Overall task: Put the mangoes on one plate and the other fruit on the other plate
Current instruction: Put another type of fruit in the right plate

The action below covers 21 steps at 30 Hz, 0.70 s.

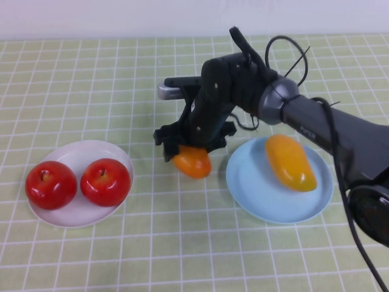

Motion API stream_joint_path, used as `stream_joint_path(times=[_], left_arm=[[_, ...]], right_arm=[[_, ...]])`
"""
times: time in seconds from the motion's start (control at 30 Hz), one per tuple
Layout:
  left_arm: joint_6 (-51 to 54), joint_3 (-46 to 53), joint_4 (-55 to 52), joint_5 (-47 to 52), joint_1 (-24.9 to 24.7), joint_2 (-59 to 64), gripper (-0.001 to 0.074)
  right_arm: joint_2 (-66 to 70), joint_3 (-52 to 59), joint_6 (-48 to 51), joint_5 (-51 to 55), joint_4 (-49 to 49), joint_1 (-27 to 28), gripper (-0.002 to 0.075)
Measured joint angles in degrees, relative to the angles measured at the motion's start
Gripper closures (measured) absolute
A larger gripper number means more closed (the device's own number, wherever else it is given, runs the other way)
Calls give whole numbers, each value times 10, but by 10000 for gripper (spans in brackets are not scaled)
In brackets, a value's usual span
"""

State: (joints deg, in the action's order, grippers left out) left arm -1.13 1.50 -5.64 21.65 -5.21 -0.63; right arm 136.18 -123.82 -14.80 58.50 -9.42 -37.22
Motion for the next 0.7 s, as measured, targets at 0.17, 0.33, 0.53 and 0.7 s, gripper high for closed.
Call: stream_joint_path(times=[0.17, 0.33, 0.53, 0.7], left_arm=[[0, 0, 0, 0, 0, 0, 731], [0, 0, 0, 0, 0, 0, 731], [0, 0, 0, 0, 0, 0, 731], [0, 0, 0, 0, 0, 0, 731]], right_arm=[[-47, 0, 0, 55, 60, 0, 176], [-108, 23, 0, 100, 113, 0, 176], [-126, 76, -4, 117, 133, 16, 176], [-126, 117, -25, 111, 139, 25, 176]])
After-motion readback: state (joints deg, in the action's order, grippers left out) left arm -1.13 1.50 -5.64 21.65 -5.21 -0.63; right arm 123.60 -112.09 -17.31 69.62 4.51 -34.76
